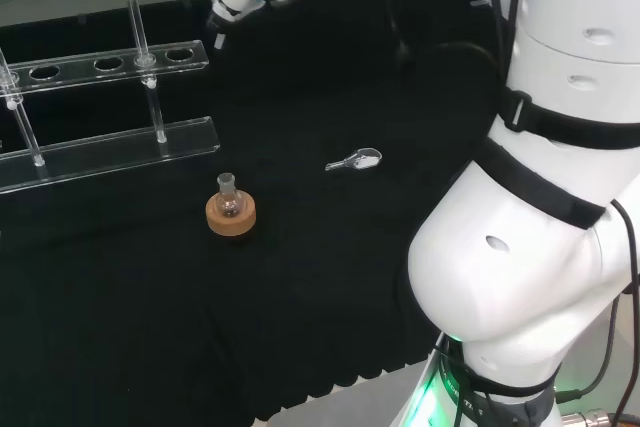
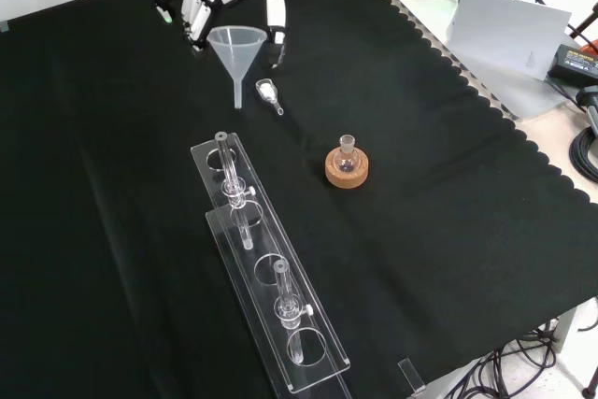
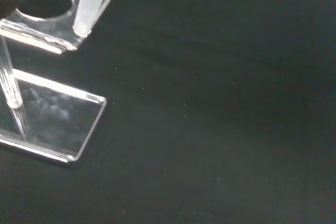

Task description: Place the funnel on the round-bottom flask.

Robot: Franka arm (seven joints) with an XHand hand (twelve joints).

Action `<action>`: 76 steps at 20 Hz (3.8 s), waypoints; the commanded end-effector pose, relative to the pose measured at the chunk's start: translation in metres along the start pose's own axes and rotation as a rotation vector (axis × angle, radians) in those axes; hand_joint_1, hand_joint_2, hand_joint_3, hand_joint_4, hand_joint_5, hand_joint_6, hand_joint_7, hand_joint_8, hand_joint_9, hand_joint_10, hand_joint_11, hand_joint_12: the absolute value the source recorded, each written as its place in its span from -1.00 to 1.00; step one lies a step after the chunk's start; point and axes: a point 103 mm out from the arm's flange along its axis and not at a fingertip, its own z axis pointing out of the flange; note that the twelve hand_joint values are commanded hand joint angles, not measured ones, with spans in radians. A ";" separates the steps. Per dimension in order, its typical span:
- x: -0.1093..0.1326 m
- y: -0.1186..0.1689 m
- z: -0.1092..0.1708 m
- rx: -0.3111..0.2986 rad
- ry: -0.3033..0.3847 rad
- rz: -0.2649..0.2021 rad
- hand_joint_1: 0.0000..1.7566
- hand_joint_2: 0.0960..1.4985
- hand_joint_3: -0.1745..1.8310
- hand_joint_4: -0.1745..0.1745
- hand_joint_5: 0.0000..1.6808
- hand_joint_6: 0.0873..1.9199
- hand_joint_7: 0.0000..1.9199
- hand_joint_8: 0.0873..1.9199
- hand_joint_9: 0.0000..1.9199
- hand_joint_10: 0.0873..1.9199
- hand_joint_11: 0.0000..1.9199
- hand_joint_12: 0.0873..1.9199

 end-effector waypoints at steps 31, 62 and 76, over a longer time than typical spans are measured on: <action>0.040 -0.095 0.093 0.138 -0.069 -0.107 -0.15 -0.29 -0.39 0.38 0.04 -0.28 0.30 -0.59 -0.01 -0.71 -1.00 0.54; 0.089 -0.101 0.096 0.118 -0.083 -0.233 -0.13 -0.32 -0.34 0.32 0.03 -0.27 0.29 -0.59 0.14 -0.73 -1.00 0.57; 0.087 -0.093 0.107 0.146 -0.128 -0.235 -0.13 -0.32 -0.34 0.32 0.04 -0.27 0.29 -0.58 0.14 -0.73 -1.00 0.57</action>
